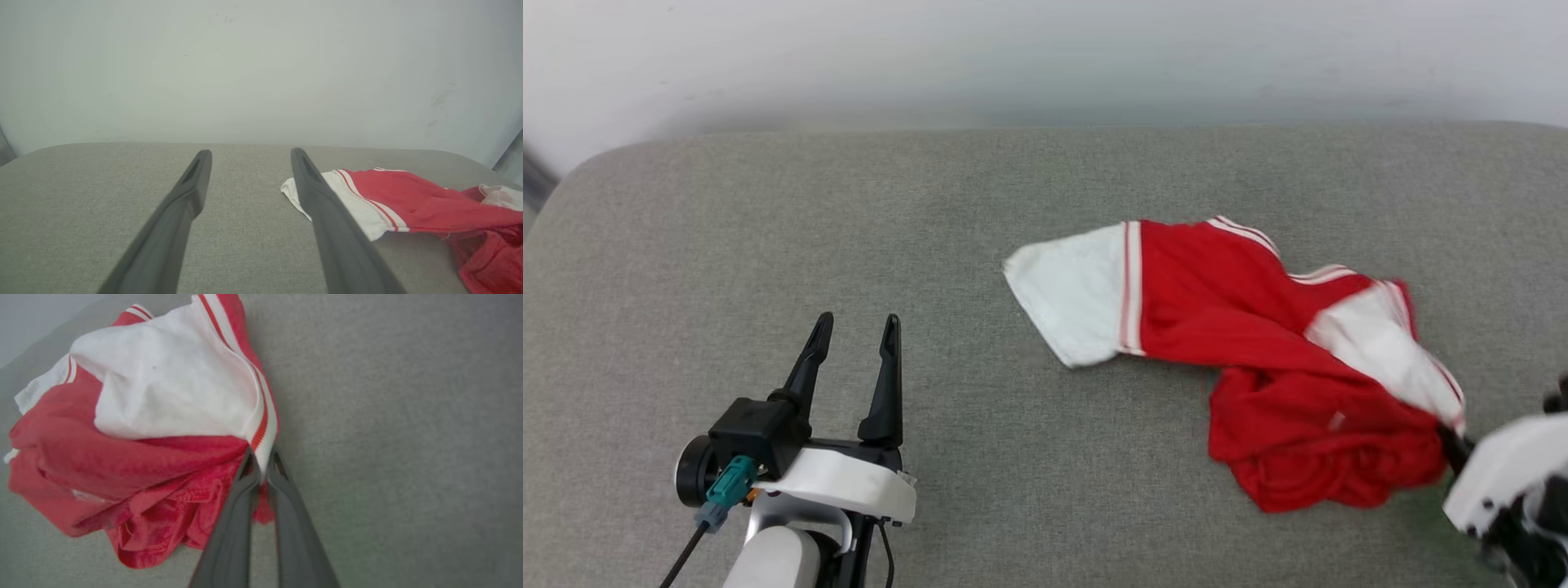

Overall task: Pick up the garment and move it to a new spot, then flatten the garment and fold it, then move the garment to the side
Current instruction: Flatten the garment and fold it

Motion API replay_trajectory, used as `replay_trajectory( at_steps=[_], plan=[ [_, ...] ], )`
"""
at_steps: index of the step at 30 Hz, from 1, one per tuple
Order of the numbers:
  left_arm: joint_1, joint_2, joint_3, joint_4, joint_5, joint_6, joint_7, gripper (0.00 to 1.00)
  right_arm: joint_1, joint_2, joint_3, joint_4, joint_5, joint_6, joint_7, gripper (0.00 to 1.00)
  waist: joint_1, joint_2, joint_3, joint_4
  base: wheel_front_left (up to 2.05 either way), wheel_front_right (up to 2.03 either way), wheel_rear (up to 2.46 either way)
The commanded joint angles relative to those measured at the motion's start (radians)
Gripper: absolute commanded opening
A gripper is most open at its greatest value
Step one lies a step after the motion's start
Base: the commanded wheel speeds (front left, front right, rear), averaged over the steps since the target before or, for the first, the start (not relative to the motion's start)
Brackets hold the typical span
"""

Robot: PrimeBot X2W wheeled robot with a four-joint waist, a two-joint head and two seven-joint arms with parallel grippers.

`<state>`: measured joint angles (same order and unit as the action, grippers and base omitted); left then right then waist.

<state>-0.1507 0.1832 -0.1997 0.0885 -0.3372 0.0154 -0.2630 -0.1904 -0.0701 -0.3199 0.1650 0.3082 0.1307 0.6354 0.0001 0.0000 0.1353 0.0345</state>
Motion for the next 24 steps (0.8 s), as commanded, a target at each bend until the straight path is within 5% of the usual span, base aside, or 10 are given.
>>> replay_trajectory(
  at_steps=[1,3,4,14,24],
  plan=[
    [0.01,0.004,0.003,0.001,0.005,-0.004,-0.003,1.0,0.03,0.011,-0.032,0.02,0.007,0.0,-0.013,0.0,-0.0001,0.0,0.0,-0.003,0.0,0.0,0.0],
    [0.011,0.005,0.004,0.002,0.003,-0.005,-0.003,1.0,0.055,0.017,-0.07,0.053,0.012,0.0,-0.023,0.02,-0.0001,0.0,0.0,-0.006,0.0,0.0,0.0],
    [0.02,0.009,0.005,0.007,0.0,-0.003,-0.003,1.0,0.085,0.02,-0.036,0.11,0.05,0.0,-0.112,1.0,-0.0001,0.0,-0.005,-0.012,0.0,0.0,0.0],
    [0.05,0.012,0.004,0.011,-0.006,0.011,0.0,1.0,0.175,0.02,0.125,0.002,0.005,0.0,-0.314,1.0,-0.0001,0.0,-0.051,-0.024,0.0,0.0,0.0],
    [0.063,0.019,-0.001,-0.004,-0.008,0.021,0.008,1.0,0.202,-0.023,0.208,-0.245,-0.05,0.0,-0.124,1.0,-0.0001,0.0,-0.066,-0.037,0.0,0.0,0.0]
  ],
)
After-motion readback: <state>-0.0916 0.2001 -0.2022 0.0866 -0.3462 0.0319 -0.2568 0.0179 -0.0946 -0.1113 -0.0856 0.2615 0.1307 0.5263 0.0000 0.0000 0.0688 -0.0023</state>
